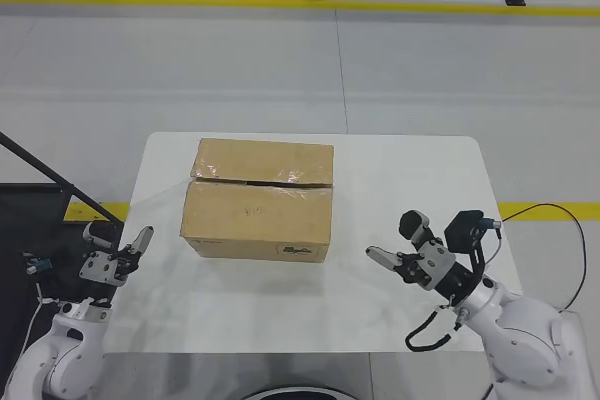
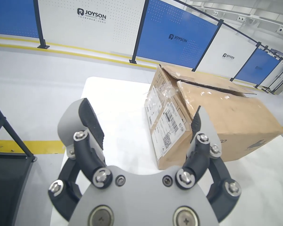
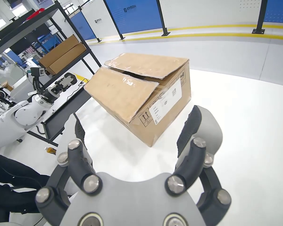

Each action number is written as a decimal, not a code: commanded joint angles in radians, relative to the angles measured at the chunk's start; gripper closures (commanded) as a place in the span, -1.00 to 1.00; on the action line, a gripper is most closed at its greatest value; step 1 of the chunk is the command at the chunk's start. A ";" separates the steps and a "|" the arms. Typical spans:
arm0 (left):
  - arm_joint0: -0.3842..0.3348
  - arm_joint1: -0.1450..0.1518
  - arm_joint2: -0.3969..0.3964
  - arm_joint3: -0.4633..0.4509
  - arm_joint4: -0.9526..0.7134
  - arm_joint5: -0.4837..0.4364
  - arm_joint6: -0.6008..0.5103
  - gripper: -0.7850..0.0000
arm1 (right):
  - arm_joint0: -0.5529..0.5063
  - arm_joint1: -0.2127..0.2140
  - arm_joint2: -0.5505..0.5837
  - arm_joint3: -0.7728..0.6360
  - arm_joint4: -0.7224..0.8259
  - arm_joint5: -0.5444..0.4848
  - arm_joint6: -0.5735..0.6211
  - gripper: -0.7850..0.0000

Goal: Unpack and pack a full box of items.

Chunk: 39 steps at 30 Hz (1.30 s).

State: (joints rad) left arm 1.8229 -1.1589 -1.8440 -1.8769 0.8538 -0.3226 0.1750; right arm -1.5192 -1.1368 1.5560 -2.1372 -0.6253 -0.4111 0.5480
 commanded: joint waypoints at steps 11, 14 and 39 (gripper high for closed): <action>-0.011 -0.001 0.011 -0.007 -0.006 0.002 -0.014 -1.00 | 0.026 -0.003 -0.038 0.027 0.020 0.023 -0.008 -1.00; -0.023 -0.003 0.015 -0.011 -0.020 0.008 -0.026 -1.00 | 0.110 -0.008 -0.096 0.081 0.069 0.074 0.030 -1.00; 0.039 -0.022 -0.021 -0.002 -0.105 -0.036 0.020 -1.00 | 0.659 -0.056 -0.377 0.682 0.637 0.157 0.323 -1.00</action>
State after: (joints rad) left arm 1.8628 -1.1802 -1.8662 -1.8786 0.7457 -0.3583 0.1959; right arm -0.8650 -1.1910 1.1843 -1.4640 0.0031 -0.2539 0.8719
